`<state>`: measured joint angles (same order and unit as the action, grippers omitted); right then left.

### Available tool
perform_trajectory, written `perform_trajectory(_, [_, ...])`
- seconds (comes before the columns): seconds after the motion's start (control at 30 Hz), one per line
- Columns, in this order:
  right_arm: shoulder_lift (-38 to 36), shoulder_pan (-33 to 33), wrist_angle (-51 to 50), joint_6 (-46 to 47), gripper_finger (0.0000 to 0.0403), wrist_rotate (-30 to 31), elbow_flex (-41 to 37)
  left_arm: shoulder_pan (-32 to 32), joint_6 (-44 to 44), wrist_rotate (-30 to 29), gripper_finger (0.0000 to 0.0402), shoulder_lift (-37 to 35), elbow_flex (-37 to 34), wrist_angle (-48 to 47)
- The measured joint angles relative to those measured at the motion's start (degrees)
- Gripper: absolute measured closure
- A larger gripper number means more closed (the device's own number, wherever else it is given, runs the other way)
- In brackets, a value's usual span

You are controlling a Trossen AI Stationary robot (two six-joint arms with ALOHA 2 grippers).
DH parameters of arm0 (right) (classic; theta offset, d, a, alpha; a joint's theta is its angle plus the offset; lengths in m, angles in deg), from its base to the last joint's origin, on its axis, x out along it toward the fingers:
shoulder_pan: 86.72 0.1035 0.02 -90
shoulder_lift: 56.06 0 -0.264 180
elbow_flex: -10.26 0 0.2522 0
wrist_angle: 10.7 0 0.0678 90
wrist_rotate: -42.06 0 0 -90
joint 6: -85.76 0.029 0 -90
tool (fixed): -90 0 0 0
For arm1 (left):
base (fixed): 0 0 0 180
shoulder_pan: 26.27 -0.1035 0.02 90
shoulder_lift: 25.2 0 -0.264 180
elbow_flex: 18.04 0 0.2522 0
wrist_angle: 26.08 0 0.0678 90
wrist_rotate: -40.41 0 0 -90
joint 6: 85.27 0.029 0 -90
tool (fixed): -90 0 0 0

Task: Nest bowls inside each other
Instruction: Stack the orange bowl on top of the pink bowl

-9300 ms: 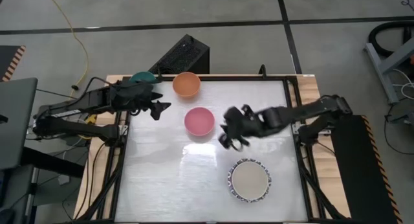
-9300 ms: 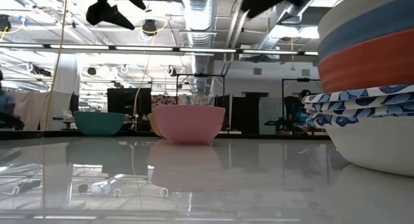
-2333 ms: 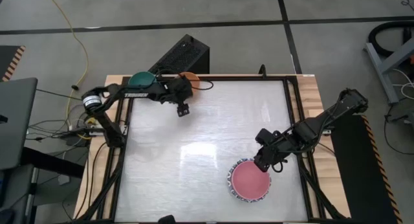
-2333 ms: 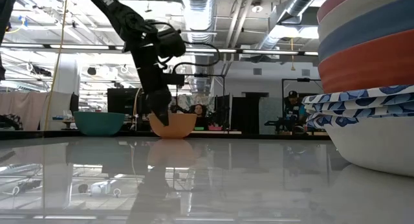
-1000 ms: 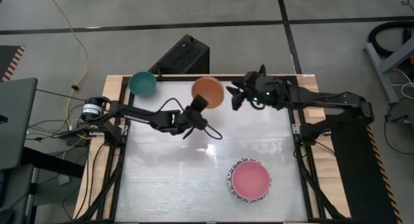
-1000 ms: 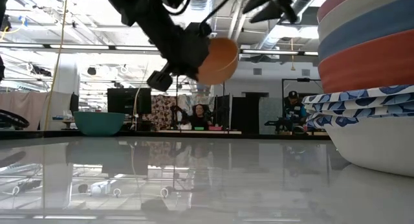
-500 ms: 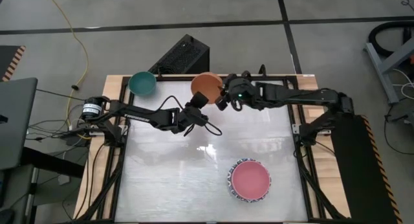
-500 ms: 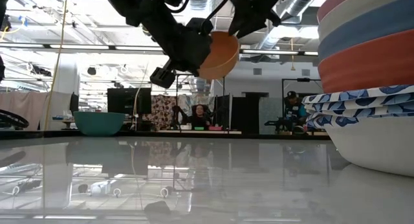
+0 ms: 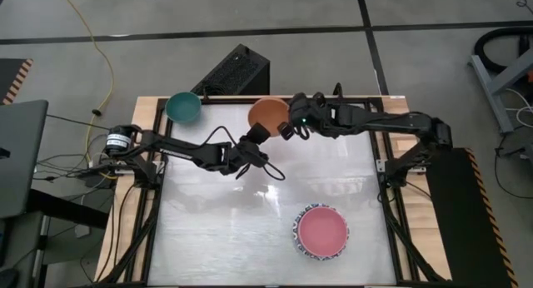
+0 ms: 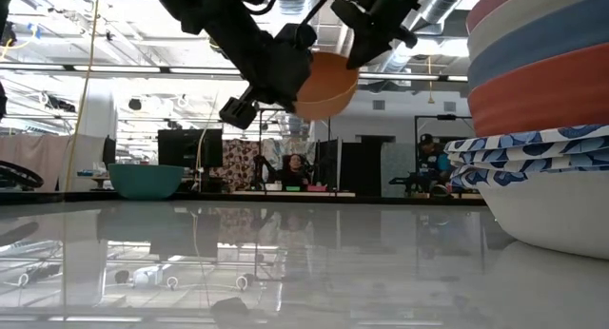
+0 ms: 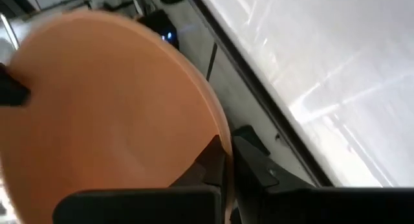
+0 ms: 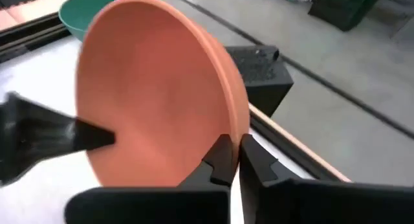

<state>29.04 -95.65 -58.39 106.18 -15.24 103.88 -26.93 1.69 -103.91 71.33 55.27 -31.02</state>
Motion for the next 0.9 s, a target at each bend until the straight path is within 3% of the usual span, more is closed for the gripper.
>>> perform_trajectory(0.27, [0.3,-0.7,-2.1,2.9,0.0396,-2.8,0.0,0.6,-5.2,4.6,0.0383,0.1,0.4,1.6])
perform_trajectory(0.6, [-0.5,-1.4,-2.9,3.2,0.0398,-4.8,0.0,2.0,-13.7,3.6,0.0243,-1.8,2.8,1.8])
perform_trajectory(0.9, [-3.3,-4.5,-3.9,3.6,0.04,-13.3,0.0,4.9,-29.1,0.8,0.0141,-10.1,3.2,-4.6])
